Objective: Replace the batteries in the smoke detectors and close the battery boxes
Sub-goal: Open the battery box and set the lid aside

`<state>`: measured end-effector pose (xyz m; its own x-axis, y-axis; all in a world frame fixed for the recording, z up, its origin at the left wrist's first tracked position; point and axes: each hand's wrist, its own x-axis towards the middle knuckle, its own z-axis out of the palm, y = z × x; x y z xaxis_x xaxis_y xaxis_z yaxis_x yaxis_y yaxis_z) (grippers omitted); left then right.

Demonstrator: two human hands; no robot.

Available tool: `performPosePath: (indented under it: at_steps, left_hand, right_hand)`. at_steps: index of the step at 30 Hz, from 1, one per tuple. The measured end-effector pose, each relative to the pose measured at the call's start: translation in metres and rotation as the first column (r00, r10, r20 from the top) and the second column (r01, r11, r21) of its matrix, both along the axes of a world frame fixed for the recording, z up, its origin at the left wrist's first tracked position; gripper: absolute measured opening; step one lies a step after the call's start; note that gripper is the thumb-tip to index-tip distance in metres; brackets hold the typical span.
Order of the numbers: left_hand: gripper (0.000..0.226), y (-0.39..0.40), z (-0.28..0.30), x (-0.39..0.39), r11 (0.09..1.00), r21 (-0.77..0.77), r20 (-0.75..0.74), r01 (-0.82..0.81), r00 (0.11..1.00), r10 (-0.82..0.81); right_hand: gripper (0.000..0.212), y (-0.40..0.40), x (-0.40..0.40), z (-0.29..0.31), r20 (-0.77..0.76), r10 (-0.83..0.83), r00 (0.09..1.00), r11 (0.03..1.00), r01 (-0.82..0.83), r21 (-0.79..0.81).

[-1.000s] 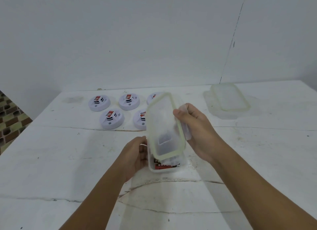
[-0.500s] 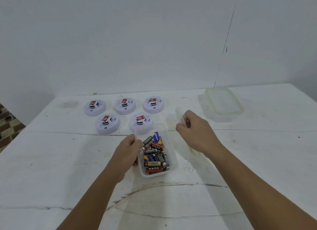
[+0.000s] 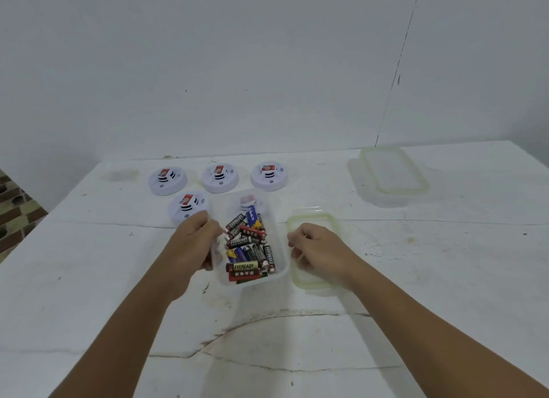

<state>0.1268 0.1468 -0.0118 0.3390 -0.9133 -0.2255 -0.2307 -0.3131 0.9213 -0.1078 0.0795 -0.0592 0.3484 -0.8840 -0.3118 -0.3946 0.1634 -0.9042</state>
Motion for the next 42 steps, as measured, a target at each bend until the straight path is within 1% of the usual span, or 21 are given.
performPosePath:
  at_steps: [1, 3, 7, 9, 10, 11, 13, 14, 17, 19, 20, 23, 25, 28, 30, 33, 35, 37, 39, 40, 42]
  left_hand:
    - [0.035, -0.004, 0.002, -0.004, 1.0, 0.009, -0.011, 0.014, 1.0, -0.014]
    - [0.034, -0.013, 0.003, -0.015, 0.998, 0.027, -0.015, 0.064, 0.998, -0.063]
    - [0.021, -0.032, 0.003, -0.047, 0.98, 0.076, -0.012, 0.185, 0.983, -0.184]
    - [0.021, -0.042, 0.003, -0.064, 0.965, 0.102, -0.031, 0.24, 0.971, -0.238]
    - [0.022, -0.046, 0.002, -0.072, 0.958, 0.114, -0.037, 0.263, 0.965, -0.261]
    - [0.021, -0.05, 0.001, -0.079, 0.951, 0.129, -0.035, 0.282, 0.959, -0.28]
    - [0.017, -0.056, -0.002, -0.091, 0.939, 0.16, -0.006, 0.305, 0.951, -0.309]
    - [0.015, -0.058, -0.003, -0.094, 0.935, 0.173, 0.021, 0.311, 0.948, -0.319]
    - [0.015, -0.06, -0.01, -0.097, 0.93, 0.209, 0.079, 0.302, 0.943, -0.323]
    - [0.017, -0.06, -0.017, -0.094, 0.933, 0.223, 0.111, 0.284, 0.943, -0.313]
    - [0.02, -0.06, -0.02, -0.093, 0.936, 0.219, 0.136, 0.277, 0.941, -0.311]
    - [0.034, -0.052, -0.022, -0.094, 0.949, 0.171, 0.327, 0.263, 0.894, -0.307]
    - [0.047, -0.039, -0.02, -0.093, 0.952, 0.158, 0.393, 0.26, 0.868, -0.303]
    - [0.06, -0.016, -0.021, -0.091, 0.931, 0.234, 0.261, 0.281, 0.904, -0.338]
    - [0.056, -0.01, -0.024, -0.09, 0.928, 0.251, 0.178, 0.276, 0.929, -0.325]
    - [0.052, -0.014, -0.025, -0.091, 0.939, 0.232, 0.06, 0.255, 0.96, -0.275]
    - [0.049, -0.018, -0.025, -0.092, 0.94, 0.233, 0.037, 0.248, 0.964, -0.263]
    - [0.043, -0.024, -0.026, -0.094, 0.941, 0.224, 0.017, 0.253, 0.965, -0.263]
    - [0.037, -0.034, -0.025, -0.097, 0.949, 0.203, 0.006, 0.24, 0.969, -0.247]
    - [0.035, -0.039, -0.024, -0.099, 0.955, 0.19, 0.003, 0.229, 0.972, -0.234]
    - [0.033, -0.05, -0.024, -0.103, 0.965, 0.166, -0.028, 0.202, 0.979, -0.201]
  right_hand:
    - [0.028, -0.001, -0.004, 0.003, 0.04, -0.023, 0.999, 1.0, 0.023, 0.002]
    - [0.031, -0.002, -0.012, 0.01, 0.057, -0.095, 0.994, 0.991, 0.1, -0.085]
    - [0.034, -0.006, -0.036, 0.016, -0.118, -0.278, 0.953, 0.883, 0.205, -0.422]
    - [0.035, -0.011, -0.049, 0.011, -0.173, -0.319, 0.932, 0.852, 0.202, -0.483]
    - [0.038, -0.014, -0.054, 0.005, -0.167, -0.322, 0.932, 0.869, 0.221, -0.444]
    - [0.042, -0.017, -0.059, -0.001, -0.133, -0.323, 0.937, 0.899, 0.26, -0.353]
    - [0.061, -0.017, -0.07, -0.01, -0.043, -0.347, 0.937, 0.93, 0.337, -0.144]
    - [0.071, -0.017, -0.074, -0.012, -0.015, -0.352, 0.936, 0.932, 0.349, -0.099]
    - [0.092, -0.012, -0.076, -0.009, 0.025, -0.29, 0.957, 0.951, 0.291, -0.102]
    - [0.098, -0.01, -0.073, -0.008, -0.013, -0.215, 0.977, 0.963, 0.21, -0.171]
    - [0.095, -0.008, -0.071, -0.012, -0.047, -0.173, 0.984, 0.963, 0.159, -0.216]
    - [0.064, -0.005, -0.07, -0.021, -0.122, -0.181, 0.976, 0.947, 0.139, -0.29]
    - [0.06, -0.001, -0.071, -0.022, -0.086, -0.202, 0.975, 0.943, 0.17, -0.286]
    - [0.064, 0.004, -0.072, -0.024, 0.018, -0.289, 0.957, 0.932, 0.286, -0.223]
    - [0.064, 0.006, -0.071, -0.026, 0.0, -0.323, 0.947, 0.919, 0.313, -0.239]
    - [0.057, 0.009, -0.07, -0.026, -0.071, -0.327, 0.942, 0.9, 0.288, -0.326]
    - [0.049, 0.005, -0.069, -0.025, -0.078, -0.296, 0.952, 0.903, 0.253, -0.346]
    - [0.054, -0.005, -0.069, -0.024, -0.1, -0.249, 0.963, 0.922, 0.204, -0.329]
    - [0.042, -0.023, -0.069, -0.028, -0.127, -0.232, 0.964, 0.92, 0.175, -0.351]
    - [0.037, -0.031, -0.071, -0.028, -0.136, -0.241, 0.961, 0.913, 0.178, -0.368]
    - [0.041, -0.04, -0.074, -0.025, -0.135, -0.318, 0.939, 0.891, 0.247, -0.38]
